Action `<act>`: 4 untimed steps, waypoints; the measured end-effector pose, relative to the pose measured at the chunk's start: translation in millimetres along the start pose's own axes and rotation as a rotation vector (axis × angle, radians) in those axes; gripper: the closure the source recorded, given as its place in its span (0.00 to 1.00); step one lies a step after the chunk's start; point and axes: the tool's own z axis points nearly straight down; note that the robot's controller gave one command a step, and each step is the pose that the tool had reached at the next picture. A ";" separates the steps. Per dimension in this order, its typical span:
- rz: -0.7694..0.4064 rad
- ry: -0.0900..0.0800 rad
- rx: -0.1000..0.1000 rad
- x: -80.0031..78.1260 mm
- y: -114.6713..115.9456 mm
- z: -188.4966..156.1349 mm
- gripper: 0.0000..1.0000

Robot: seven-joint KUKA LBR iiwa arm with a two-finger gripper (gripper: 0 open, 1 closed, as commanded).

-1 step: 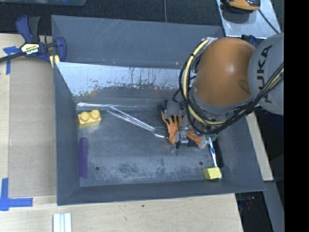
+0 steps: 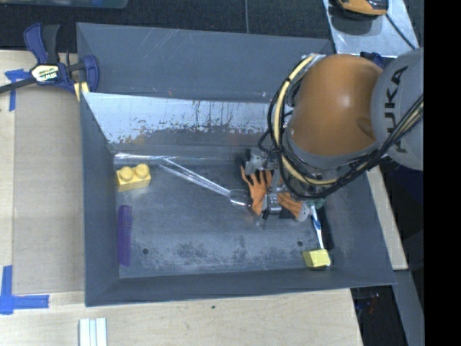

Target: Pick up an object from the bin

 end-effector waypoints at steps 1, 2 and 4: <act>0.002 -0.007 0.001 -31.5 -54.2 65.8 0.00; -0.126 -0.014 -0.003 -64.6 -113.5 134.2 0.00; 0.049 -0.010 -0.002 -64.1 -108.9 134.3 0.00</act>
Offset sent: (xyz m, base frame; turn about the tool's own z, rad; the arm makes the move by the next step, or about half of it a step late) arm 0.0640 -0.1129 -0.1346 -0.1263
